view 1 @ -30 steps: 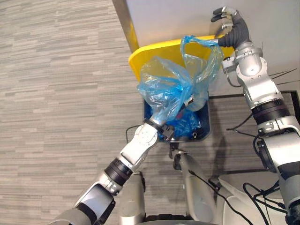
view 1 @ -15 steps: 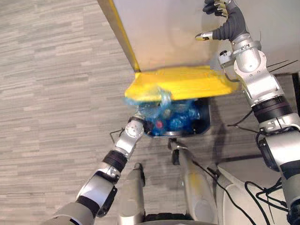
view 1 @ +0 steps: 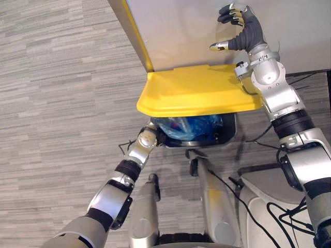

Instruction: Gather rubbish on tea table into small bin, then transfer packed bag to large trash can.

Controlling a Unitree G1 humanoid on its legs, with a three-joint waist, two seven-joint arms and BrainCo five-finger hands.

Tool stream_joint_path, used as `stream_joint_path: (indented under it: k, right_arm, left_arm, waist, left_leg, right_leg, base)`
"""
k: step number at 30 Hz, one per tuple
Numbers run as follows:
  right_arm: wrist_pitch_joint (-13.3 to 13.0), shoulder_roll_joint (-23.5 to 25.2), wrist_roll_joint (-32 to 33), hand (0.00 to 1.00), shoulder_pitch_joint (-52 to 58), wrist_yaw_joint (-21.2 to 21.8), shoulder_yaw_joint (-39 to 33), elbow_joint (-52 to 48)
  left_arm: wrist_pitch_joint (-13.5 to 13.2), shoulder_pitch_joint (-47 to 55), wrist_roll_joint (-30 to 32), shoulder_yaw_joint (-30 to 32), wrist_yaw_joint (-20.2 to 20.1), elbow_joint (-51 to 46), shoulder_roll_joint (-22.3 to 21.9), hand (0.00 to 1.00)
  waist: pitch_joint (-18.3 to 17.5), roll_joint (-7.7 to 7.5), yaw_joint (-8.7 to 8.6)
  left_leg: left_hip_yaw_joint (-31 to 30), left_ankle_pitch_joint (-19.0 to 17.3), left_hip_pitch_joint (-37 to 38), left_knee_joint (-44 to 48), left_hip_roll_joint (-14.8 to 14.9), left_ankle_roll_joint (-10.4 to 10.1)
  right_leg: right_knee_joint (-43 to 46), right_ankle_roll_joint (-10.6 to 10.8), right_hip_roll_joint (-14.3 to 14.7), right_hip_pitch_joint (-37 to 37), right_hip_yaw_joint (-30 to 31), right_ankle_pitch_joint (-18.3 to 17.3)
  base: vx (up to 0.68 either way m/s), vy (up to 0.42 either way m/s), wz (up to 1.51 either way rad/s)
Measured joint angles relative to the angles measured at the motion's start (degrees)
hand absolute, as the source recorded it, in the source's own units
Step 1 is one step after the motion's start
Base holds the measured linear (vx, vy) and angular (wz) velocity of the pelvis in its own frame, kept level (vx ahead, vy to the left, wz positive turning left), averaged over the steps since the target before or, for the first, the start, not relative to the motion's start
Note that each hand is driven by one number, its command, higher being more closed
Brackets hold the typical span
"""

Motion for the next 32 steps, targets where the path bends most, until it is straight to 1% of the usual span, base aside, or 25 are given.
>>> stream_joint_path:
  k: [2, 5, 6, 10, 11, 12, 13, 15, 16, 17, 18, 19, 20, 21, 22, 23, 24, 25, 26, 27, 28, 29, 30, 31, 32]
  right_arm:
    - [0.0, 0.4, -0.1, 0.00, 1.5, 0.0, 0.0, -0.1]
    - [0.0, 0.4, -1.4, 0.00, 6.2, 0.1, -2.9, -3.2]
    - [0.0, 0.4, -2.2, 0.00, 8.7, 0.1, -4.1, -4.9]
    - [0.0, 0.8, -4.5, 0.00, 18.2, 0.4, -7.6, -9.5]
    - [0.1, 1.5, -4.7, 0.00, 22.4, 0.4, -9.3, -11.0]
    - [0.1, 2.6, -5.3, 0.00, 26.7, 0.6, -10.9, -11.8]
    - [0.1, 3.3, -5.7, 0.00, 28.7, 0.7, -11.4, -11.8]
    - [0.1, 6.1, -6.3, 0.00, 36.8, 1.7, -14.0, -12.5]
    - [0.1, 6.7, -6.4, 0.00, 38.4, 1.8, -14.6, -13.0]
    - [-0.1, 8.3, -6.7, 0.00, 42.2, 2.0, -15.9, -13.8]
    - [-0.1, 9.0, -6.8, 0.00, 44.4, 2.4, -16.3, -13.8]
    - [-0.1, 9.5, -6.9, 0.00, 46.4, 2.9, -17.0, -13.8]
    - [-0.1, 9.6, -7.8, 0.00, 49.4, 3.3, -17.9, -13.8]
    - [0.0, 9.9, -8.9, 0.00, 51.9, 4.1, -19.1, -13.7]
    - [0.0, 10.2, -9.3, 0.00, 53.4, 4.3, -19.5, -13.5]
    - [0.0, 10.7, -10.1, 0.00, 56.0, 4.9, -20.1, -13.3]
    - [0.0, 11.6, -10.8, 0.00, 58.5, 5.4, -21.2, -12.4]
    - [0.3, 13.6, -11.3, 0.00, 62.6, 5.6, -22.8, -9.5]
    - [0.4, 14.4, -11.4, 0.00, 64.2, 5.8, -23.5, -8.2]
    - [0.5, 15.0, -11.5, 0.00, 65.7, 6.1, -24.1, -7.2]
    - [0.9, 15.9, -12.8, 0.00, 68.9, 6.6, -25.0, -5.9]
    - [1.0, 15.9, -13.2, 0.00, 69.9, 6.6, -25.3, -5.9]
    - [1.0, 16.2, -13.6, 0.00, 71.2, 6.6, -26.3, -5.7]
    - [1.1, 16.3, -13.6, 0.00, 71.7, 6.6, -26.7, -4.3]
    - [1.1, 16.3, -13.7, 0.00, 71.8, 6.6, -26.5, -3.5]
  left_arm:
    - [0.0, 1.1, 0.0, 0.0, 0.0, -0.7, 0.4, 0.00]
    - [-0.9, 5.4, 0.0, 0.0, -0.5, -5.3, 1.5, 0.00]
    - [-1.2, 7.5, 0.0, 0.0, -1.3, -6.8, 2.3, 0.00]
    - [-1.4, 15.3, -0.2, 2.1, -2.4, -10.2, 4.0, 0.00]
    - [-1.8, 18.8, -1.0, 3.5, -2.6, -12.0, 4.4, 0.00]
    - [-2.3, 22.4, -1.6, 5.1, -2.7, -13.4, 4.8, 0.00]
    - [-2.5, 24.1, -2.1, 6.0, -2.7, -13.7, 5.0, 0.00]
    - [-3.1, 31.0, -3.4, 9.7, -3.7, -14.2, 5.8, 0.00]
    - [-3.1, 32.3, -3.7, 10.4, -3.8, -14.4, 6.0, 0.00]
    - [-3.3, 36.0, -4.3, 13.0, -3.9, -14.6, 6.3, 0.00]
    - [-3.3, 38.1, -4.7, 15.2, -4.0, -14.6, 6.6, 0.00]
    - [-3.3, 40.5, -4.8, 17.4, -4.3, -14.5, 6.9, 0.00]
    - [-3.3, 43.1, -5.1, 20.0, -5.0, -14.6, 7.2, 0.00]
    - [-3.1, 45.5, -5.8, 22.1, -5.1, -14.6, 7.5, 0.00]
    - [-3.0, 46.8, -5.9, 23.1, -5.1, -14.6, 7.5, 0.00]
    - [-2.8, 49.3, -5.9, 24.7, -5.1, -14.6, 7.7, 0.00]
    - [-2.5, 50.9, -6.0, 25.9, -5.2, -14.4, 7.6, 0.00]
    - [-2.2, 52.9, -6.2, 27.5, -5.6, -14.4, 7.6, 0.00]
    - [-2.2, 53.5, -6.4, 28.2, -5.9, -14.4, 7.6, 0.00]
    - [-2.1, 54.1, -6.5, 28.6, -6.2, -14.4, 7.6, 0.00]
    - [-2.1, 55.2, -6.8, 29.0, -6.5, -14.5, 7.4, 0.00]
    - [-2.1, 55.3, -6.9, 29.0, -6.7, -14.8, 7.1, 0.00]
    - [-2.0, 55.0, -6.8, 29.2, -7.6, -15.4, 6.5, 0.00]
    - [-1.7, 55.2, -6.8, 29.4, -8.2, -15.6, 5.1, 0.00]
    - [-1.7, 55.4, -6.8, 29.6, -8.5, -15.6, 4.5, 0.00]
  waist:
    - [0.0, -0.05, -0.04]
    - [-0.1, -0.12, -0.03]
    - [-0.1, -0.19, -0.04]
    - [-0.5, -0.83, 0.00]
    - [-0.9, -1.40, 0.14]
    - [-2.2, -2.17, 0.60]
    - [-2.9, -2.60, 0.79]
    - [-4.4, -3.84, 1.15]
    - [-4.5, -3.98, 1.24]
    - [-4.9, -4.66, 2.07]
    - [-5.3, -5.38, 2.85]
    - [-5.5, -5.74, 3.57]
    - [-5.6, -5.86, 4.15]
    - [-5.7, -6.06, 4.24]
    - [-5.7, -6.27, 4.26]
    - [-6.3, -6.61, 4.18]
    - [-7.0, -6.68, 3.96]
    - [-8.8, -7.26, 3.75]
    - [-9.7, -7.61, 3.75]
    - [-10.4, -7.48, 3.72]
    - [-12.6, -8.86, 3.62]
    - [-12.8, -8.99, 3.61]
    - [-13.0, -9.18, 3.37]
    - [-14.0, -8.26, 2.91]
    - [-15.2, -8.05, 3.02]
  left_leg:
    - [-0.1, -0.1, 1.0, 0.1, 0.0, 0.2]
    - [-0.3, -0.2, 3.0, -0.1, 0.0, 0.5]
    - [-0.5, -0.3, 3.8, -0.3, 0.0, 0.5]
    - [-0.4, -0.3, 6.5, -0.3, -0.1, 0.5]
    - [-0.3, -0.2, 7.4, -0.1, -0.2, 0.6]
    - [-0.1, -0.2, 7.9, 0.1, -0.3, 0.7]
    - [0.0, -0.2, 8.1, 0.3, -0.4, 0.7]
    - [0.8, -0.4, 9.3, 2.3, -0.5, 1.1]
    - [1.3, -0.5, 9.7, 2.6, -0.7, 1.4]
    - [2.1, -0.9, 10.7, 3.4, -1.4, 2.7]
    - [3.2, -1.0, 10.8, 4.1, -1.9, 3.0]
    - [4.2, -1.0, 10.9, 4.6, -2.4, 4.2]
    - [5.3, -0.9, 10.8, 5.8, -2.7, 5.0]
    - [6.3, -0.4, 11.0, 6.1, -2.7, 6.1]
    - [7.2, 0.1, 11.0, 5.7, -2.7, 7.0]
    - [8.6, 1.5, 11.2, 4.2, -2.6, 8.7]
    - [8.9, 2.5, 11.3, 3.0, -2.6, 8.8]
    - [9.2, 4.8, 11.5, -0.2, -2.6, 8.8]
    - [9.2, 5.9, 11.5, -1.8, -2.7, 8.7]
    - [9.1, 6.7, 11.4, -3.5, -2.8, 8.9]
    - [8.8, 9.0, 11.5, -7.1, -3.3, 8.6]
    - [8.8, 9.6, 11.1, -7.8, -3.3, 8.2]
    - [8.5, 10.5, 10.3, -8.3, -3.4, 7.3]
    - [8.1, 11.9, 10.0, -10.2, -3.0, 6.3]
    - [8.3, 12.8, 10.0, -12.1, -2.7, 6.0]
  right_leg:
    - [0.3, 0.4, -0.1, 1.0, 0.0, -0.3]
    - [0.3, 0.5, -0.3, 3.0, -0.4, -0.7]
    - [0.3, 0.6, -0.5, 4.0, -0.7, -0.9]
    - [0.3, 1.1, -1.2, 7.7, -1.2, -1.3]
    - [0.4, 1.2, -1.5, 8.9, -1.5, -1.4]
    - [0.3, 1.2, -1.8, 9.6, -1.5, -1.4]
    - [0.3, 1.2, -2.0, 10.0, -1.5, -1.4]
    - [0.1, 1.1, -2.8, 12.8, -2.1, -1.3]
    - [0.1, 1.2, -2.9, 13.3, -2.1, -1.2]
    - [0.1, 1.0, -3.1, 14.1, -1.1, -0.5]
    - [-0.4, 1.3, -3.1, 14.1, -0.1, 0.3]
    - [-1.6, 2.0, -3.2, 14.3, 0.3, 1.6]
    - [-4.7, 1.5, -3.2, 15.6, 0.6, 3.9]
    - [-7.9, 1.3, -3.7, 17.2, -0.1, 4.3]
    - [-8.2, 2.3, -4.4, 17.5, -1.0, 2.6]
    - [-3.1, 0.9, -6.2, 16.1, -1.4, 1.0]
    - [2.7, 0.3, -6.8, 15.3, -1.2, 0.6]
    - [11.9, 0.5, -7.2, 15.9, -0.5, -1.1]
    - [15.5, 0.7, -7.4, 16.6, -0.2, -2.2]
    - [18.5, 0.9, -7.5, 17.6, 0.1, -3.4]
    - [22.3, 2.1, -7.7, 21.0, 0.8, -7.6]
    - [21.6, 3.2, -7.7, 21.9, 1.0, -8.7]
    - [18.8, 4.2, -7.5, 22.2, 0.4, -9.4]
    - [13.2, 4.4, -5.9, 24.1, -0.9, -9.6]
    - [9.2, 4.3, -4.9, 24.9, -1.2, -9.6]
  base:
    - [0.00, 0.003, 0.02]
    - [0.01, 0.013, 0.06]
    - [0.01, 0.016, 0.08]
    - [-0.03, 0.039, 0.12]
    - [-0.04, 0.066, 0.16]
    - [-0.05, 0.066, 0.14]
    - [-0.06, 0.070, 0.13]
    - [-0.06, 0.071, 0.18]
    - [-0.11, 0.117, -0.01]
    - [-0.16, 0.145, -0.27]
    - [-0.16, 0.129, -0.41]
    - [-0.18, 0.130, -0.42]
    - [-0.21, 0.163, -0.38]
    - [-0.22, 0.163, -0.34]
    - [-0.31, 0.144, -0.39]
    - [-0.33, 0.102, -0.34]
    - [-0.39, 0.085, -0.32]
    - [-0.23, 0.046, -0.16]
    - [-0.14, -0.014, -0.07]
    - [-0.03, -0.071, 0.00]
    - [-0.03, -0.100, 0.00]
    - [-0.05, -0.141, 0.00]
    - [-0.08, -0.145, -0.03]
    - [-0.09, -0.121, -0.12]
    - [-0.04, -0.055, -0.13]
